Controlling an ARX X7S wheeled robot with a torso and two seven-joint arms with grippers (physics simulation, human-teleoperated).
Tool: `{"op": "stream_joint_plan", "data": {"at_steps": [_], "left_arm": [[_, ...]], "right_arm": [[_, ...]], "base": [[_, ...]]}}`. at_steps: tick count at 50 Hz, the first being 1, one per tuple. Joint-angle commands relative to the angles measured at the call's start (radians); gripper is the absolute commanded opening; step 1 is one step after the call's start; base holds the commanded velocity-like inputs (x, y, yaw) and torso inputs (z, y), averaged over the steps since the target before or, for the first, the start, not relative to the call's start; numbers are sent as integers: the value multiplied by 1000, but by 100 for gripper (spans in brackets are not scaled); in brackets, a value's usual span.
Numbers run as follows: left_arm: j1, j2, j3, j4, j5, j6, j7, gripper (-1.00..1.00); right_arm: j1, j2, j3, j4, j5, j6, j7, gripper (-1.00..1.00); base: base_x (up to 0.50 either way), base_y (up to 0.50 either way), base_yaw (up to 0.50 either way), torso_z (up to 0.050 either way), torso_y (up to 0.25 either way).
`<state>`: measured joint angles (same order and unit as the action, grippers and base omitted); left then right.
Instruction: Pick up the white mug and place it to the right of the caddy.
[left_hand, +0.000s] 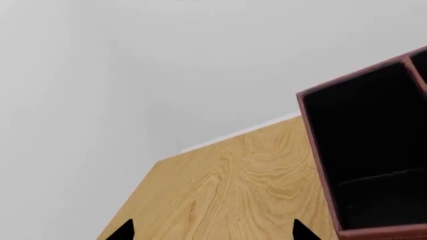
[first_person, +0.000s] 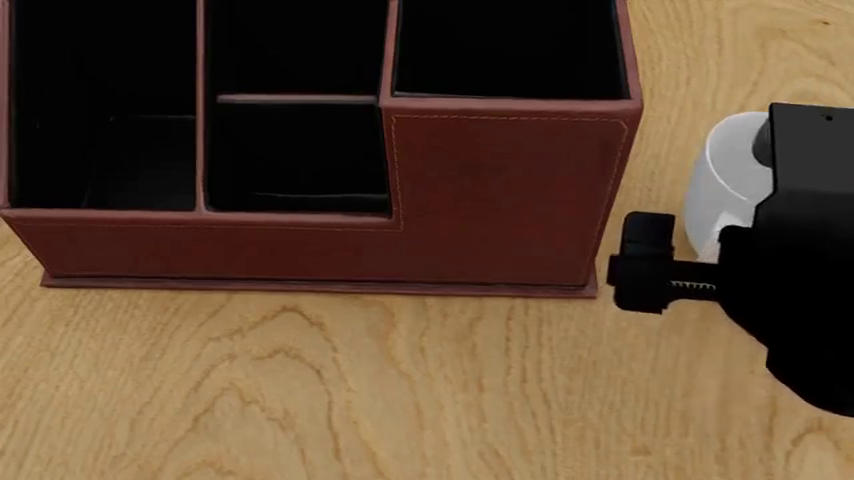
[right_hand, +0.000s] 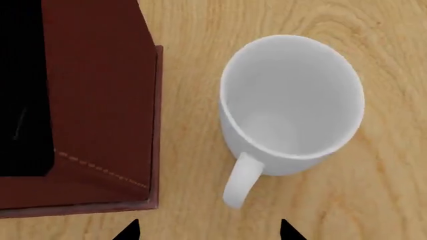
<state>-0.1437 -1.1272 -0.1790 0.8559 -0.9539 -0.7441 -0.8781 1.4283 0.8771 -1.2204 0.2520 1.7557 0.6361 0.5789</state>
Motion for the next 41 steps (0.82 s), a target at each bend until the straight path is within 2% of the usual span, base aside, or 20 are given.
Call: {"op": "stream_joint_plan", "data": {"at_steps": [1, 24, 41], "left_arm": [[25, 1, -32, 11, -6, 8, 1, 100], [37, 14, -40, 5, 0, 23, 13, 100], [-6, 3, -47, 15, -51, 7, -5, 100]], "right_arm": [[23, 123, 51, -250, 73, 3, 140, 100], [86, 355, 164, -848, 144, -48, 443, 100], [220, 464, 260, -1155, 381, -53, 659, 100]], "base": [[0, 0, 0, 0, 0], [0, 0, 0, 0, 0], [0, 0, 0, 0, 0]]}}
